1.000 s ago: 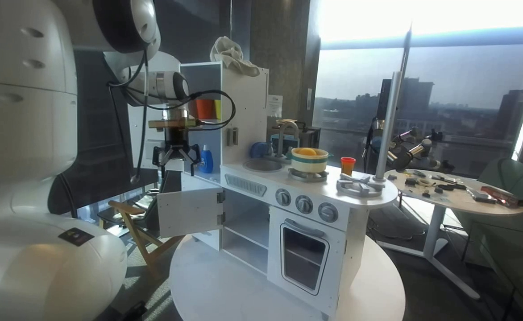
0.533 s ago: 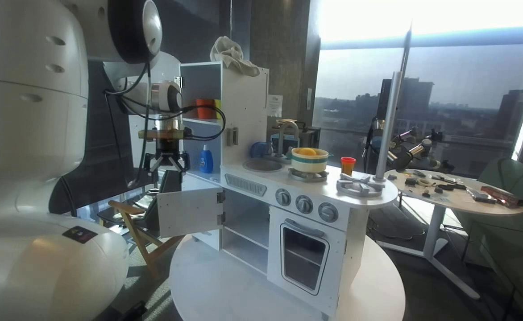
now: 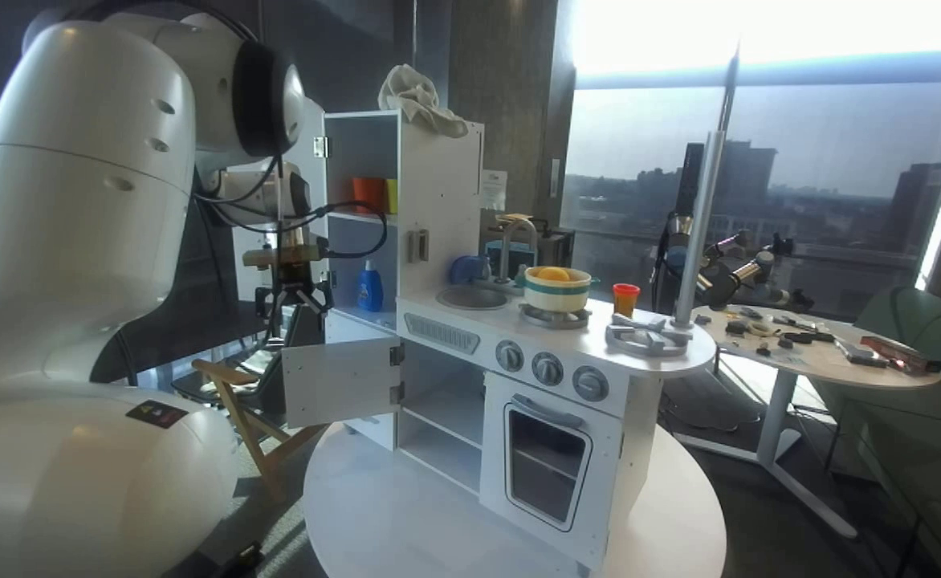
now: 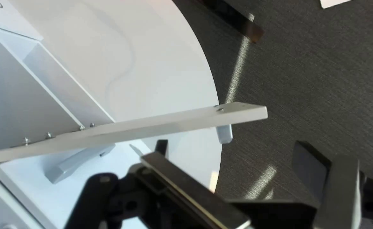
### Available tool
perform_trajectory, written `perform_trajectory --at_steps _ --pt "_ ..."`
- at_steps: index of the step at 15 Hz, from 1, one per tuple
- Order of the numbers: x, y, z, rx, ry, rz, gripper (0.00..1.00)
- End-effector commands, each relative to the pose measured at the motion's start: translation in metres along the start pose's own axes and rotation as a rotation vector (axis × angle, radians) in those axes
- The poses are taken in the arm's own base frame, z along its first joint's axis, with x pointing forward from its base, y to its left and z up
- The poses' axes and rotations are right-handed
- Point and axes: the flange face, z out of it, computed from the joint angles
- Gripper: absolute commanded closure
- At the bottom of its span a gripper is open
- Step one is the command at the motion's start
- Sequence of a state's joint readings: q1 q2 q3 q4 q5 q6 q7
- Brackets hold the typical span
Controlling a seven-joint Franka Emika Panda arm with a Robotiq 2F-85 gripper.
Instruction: Close the bottom cabinet doors
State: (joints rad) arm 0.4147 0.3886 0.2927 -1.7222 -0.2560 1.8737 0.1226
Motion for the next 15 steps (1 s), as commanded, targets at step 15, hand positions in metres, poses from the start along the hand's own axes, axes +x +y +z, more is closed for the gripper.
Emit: perform_trajectory --at_steps 15 --pt "0.002 0.048 0.044 -0.003 -0.119 0.109 0.0"
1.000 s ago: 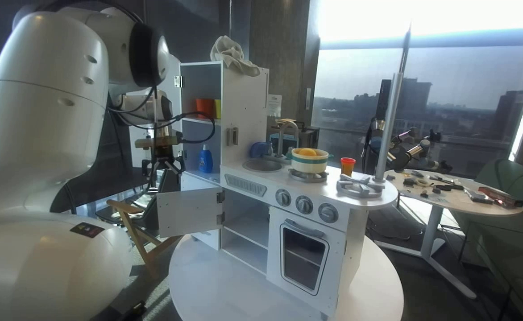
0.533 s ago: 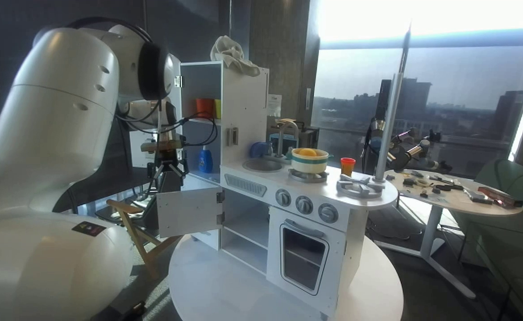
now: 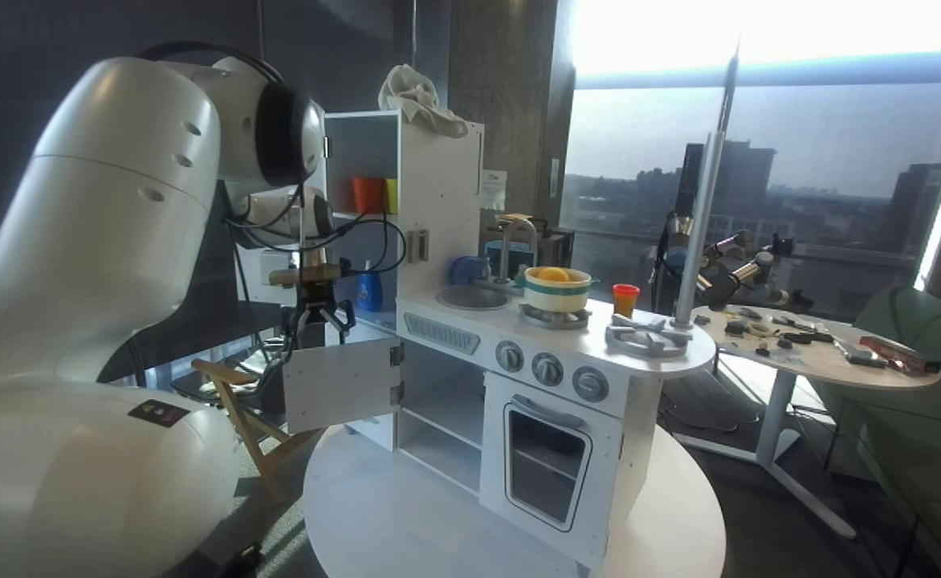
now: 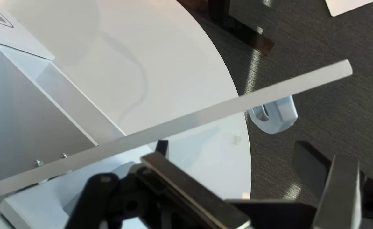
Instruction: Close the bottom cabinet doors
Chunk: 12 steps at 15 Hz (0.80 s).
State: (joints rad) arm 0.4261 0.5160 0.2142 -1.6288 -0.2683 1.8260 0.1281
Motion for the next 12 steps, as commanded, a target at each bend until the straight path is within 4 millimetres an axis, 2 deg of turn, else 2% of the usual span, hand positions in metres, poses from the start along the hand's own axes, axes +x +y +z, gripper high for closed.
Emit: perform_trajectory --at_steps 1,4,8,12 --pt "-0.028 0.014 0.001 0.005 -0.039 0.057 0.0" --pt "-0.045 0.026 0.015 0.007 -0.073 0.109 0.0" --pt "-0.062 0.054 0.044 0.01 -0.097 0.217 0.0" --pt "-0.082 0.081 0.055 0.022 -0.077 0.328 0.0"
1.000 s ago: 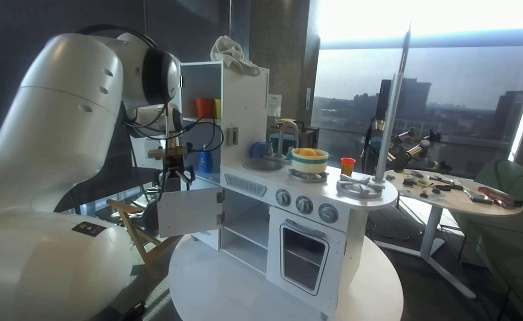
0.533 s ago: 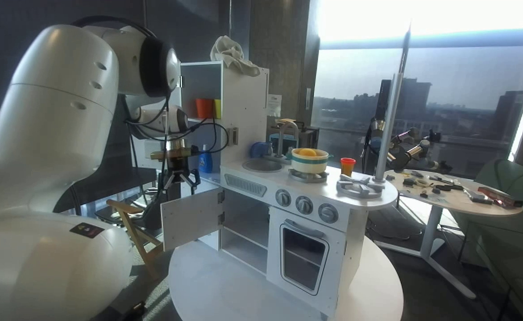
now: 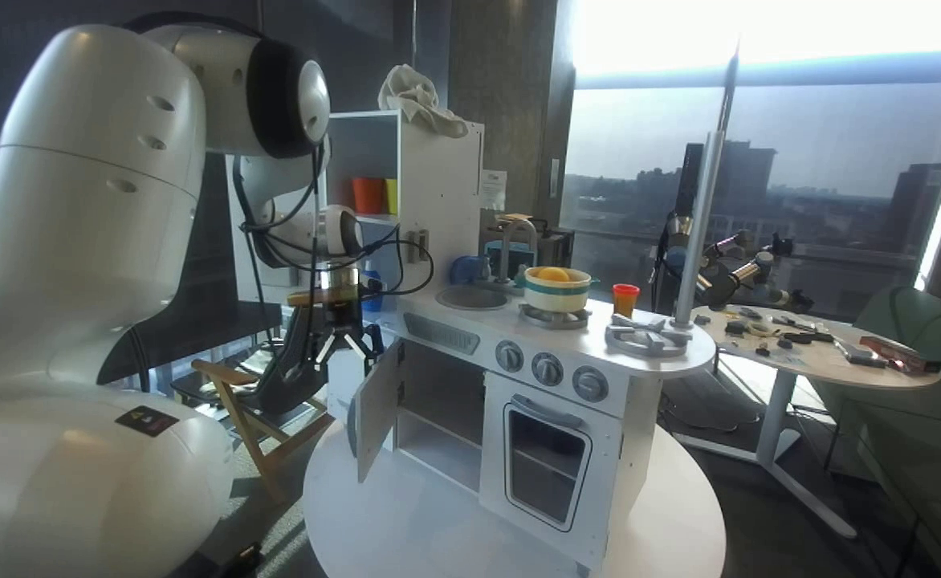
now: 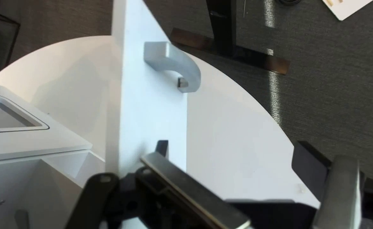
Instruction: Close the bottom cabinet doors
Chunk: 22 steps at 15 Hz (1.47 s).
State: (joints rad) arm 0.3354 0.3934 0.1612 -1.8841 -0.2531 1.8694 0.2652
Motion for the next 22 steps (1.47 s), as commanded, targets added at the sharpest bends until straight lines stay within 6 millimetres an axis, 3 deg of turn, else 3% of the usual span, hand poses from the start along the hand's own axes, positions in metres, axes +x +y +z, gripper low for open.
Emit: perform_trajectory --at_steps 1,9,15,22 --pt "-0.023 0.029 0.002 0.028 0.043 0.115 0.0" --pt "-0.037 0.078 0.002 0.055 0.121 0.367 0.0" --pt "-0.032 0.11 0.021 0.115 0.151 0.656 0.0" --pt "-0.05 0.117 0.011 0.215 0.358 0.899 0.0"
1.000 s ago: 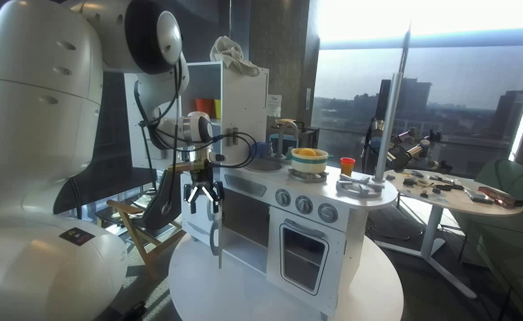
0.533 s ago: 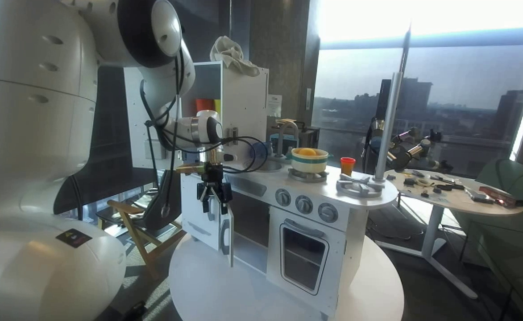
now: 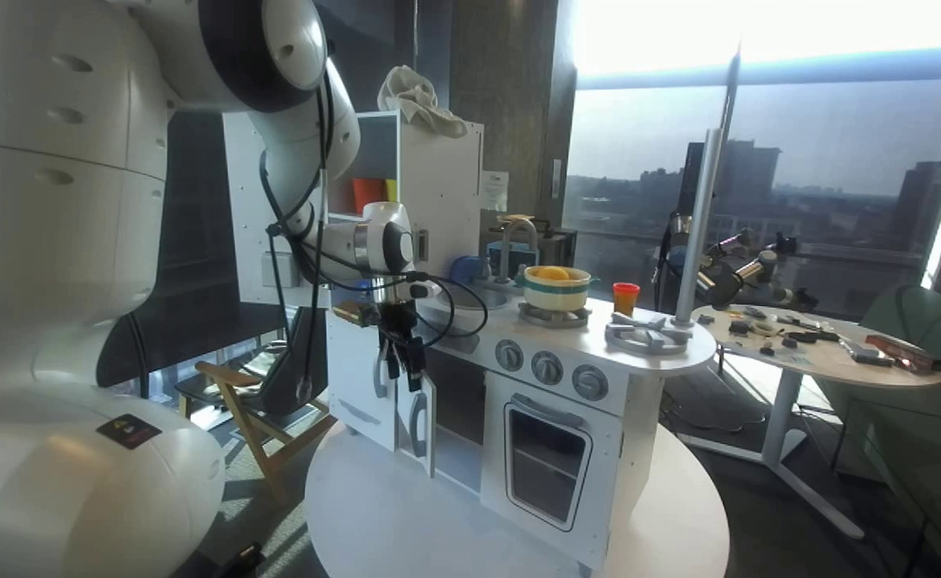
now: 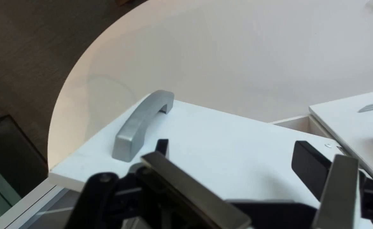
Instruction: Close the bottom cabinet doors
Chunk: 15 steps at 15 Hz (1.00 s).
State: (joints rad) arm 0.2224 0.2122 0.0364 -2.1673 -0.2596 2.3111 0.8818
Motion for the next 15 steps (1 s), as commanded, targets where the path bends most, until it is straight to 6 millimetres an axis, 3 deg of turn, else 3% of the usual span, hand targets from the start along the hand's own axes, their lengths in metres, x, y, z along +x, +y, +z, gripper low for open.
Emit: perform_trajectory --at_steps 1,5,11,15 --pt "-0.02 0.014 -0.027 0.081 0.139 0.095 0.0" --pt "-0.028 0.022 -0.038 0.071 0.314 0.172 0.0" --pt "-0.027 0.027 -0.013 0.007 0.333 0.221 0.0" --pt "-0.016 0.03 -0.006 -0.019 0.33 0.249 0.0"
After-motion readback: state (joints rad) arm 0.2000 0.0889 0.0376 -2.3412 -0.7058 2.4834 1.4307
